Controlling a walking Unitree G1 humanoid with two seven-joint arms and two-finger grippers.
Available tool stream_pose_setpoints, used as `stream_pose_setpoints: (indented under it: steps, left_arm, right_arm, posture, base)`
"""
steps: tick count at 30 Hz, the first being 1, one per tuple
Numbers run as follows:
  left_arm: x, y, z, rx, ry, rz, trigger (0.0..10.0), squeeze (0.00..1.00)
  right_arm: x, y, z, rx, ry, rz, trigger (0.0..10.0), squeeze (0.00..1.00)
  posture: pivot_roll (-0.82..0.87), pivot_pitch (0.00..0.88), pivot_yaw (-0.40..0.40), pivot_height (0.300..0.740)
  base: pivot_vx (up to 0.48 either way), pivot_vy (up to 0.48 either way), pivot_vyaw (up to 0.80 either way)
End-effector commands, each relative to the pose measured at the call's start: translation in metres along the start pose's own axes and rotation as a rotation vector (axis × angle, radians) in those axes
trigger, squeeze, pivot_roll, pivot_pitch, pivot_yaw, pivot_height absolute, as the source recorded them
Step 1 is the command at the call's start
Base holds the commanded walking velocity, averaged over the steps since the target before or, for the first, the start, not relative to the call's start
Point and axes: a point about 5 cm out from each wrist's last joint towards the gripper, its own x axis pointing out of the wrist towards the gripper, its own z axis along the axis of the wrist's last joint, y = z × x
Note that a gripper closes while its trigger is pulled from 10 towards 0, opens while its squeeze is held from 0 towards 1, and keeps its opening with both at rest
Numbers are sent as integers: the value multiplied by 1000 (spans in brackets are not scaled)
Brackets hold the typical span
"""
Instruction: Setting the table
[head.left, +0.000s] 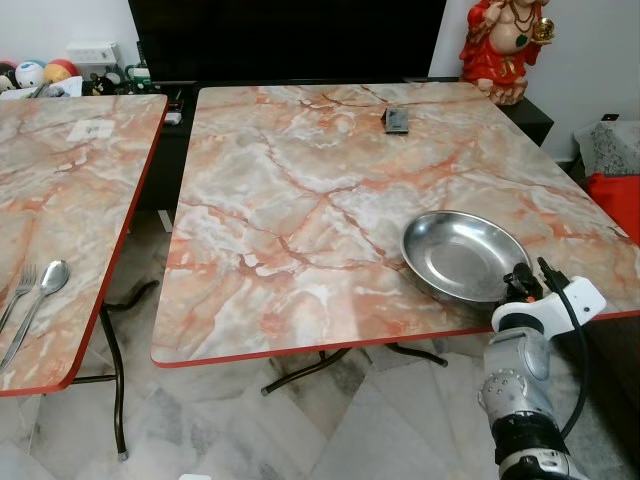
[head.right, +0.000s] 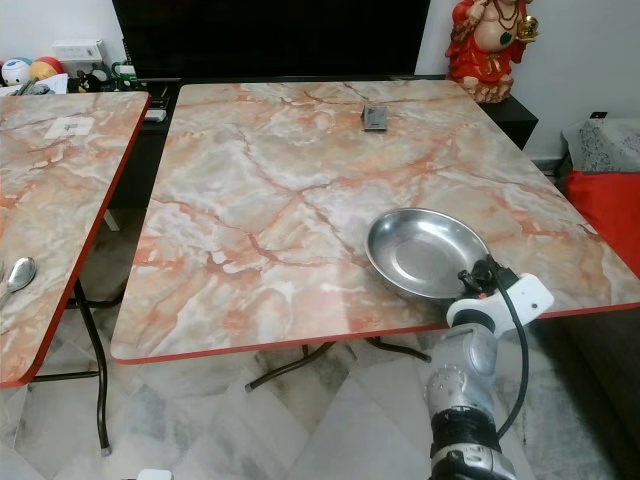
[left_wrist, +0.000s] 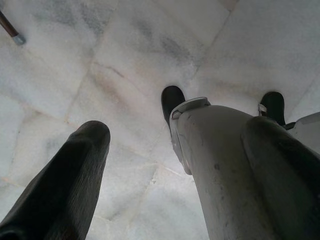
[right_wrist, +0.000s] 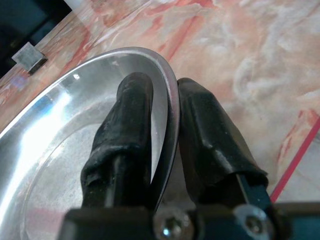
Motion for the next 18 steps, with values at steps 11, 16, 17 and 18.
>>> stream_pose_setpoints:
  steps: [11, 16, 17, 18]
  left_arm:
    - [-3, -2, -17, 1, 66, -14, 10000, 0]
    - [-3, -2, -18, 0, 65, -13, 10000, 0]
    - [-3, -2, -18, -1, 66, -13, 10000, 0]
    - [-3, -2, -18, 0, 66, -13, 10000, 0]
  right_arm:
    - [1, -4, -5, -26, 16, 13, 10000, 0]
    - [-1, -4, -14, -46, 66, 26, 10000, 0]
    - [-1, -4, -15, -48, 68, 24, 10000, 0]
    - [-1, -5, -15, -49, 69, 22, 10000, 0]
  posture:
    - [30, 139, -47, 740]
    - [34, 139, -48, 740]
    - [34, 139, -48, 740]
    - [34, 139, -48, 740]
  base:
    - [0, 0, 0]
    - [0, 0, 0]
    - [0, 0, 0]
    - [0, 0, 0]
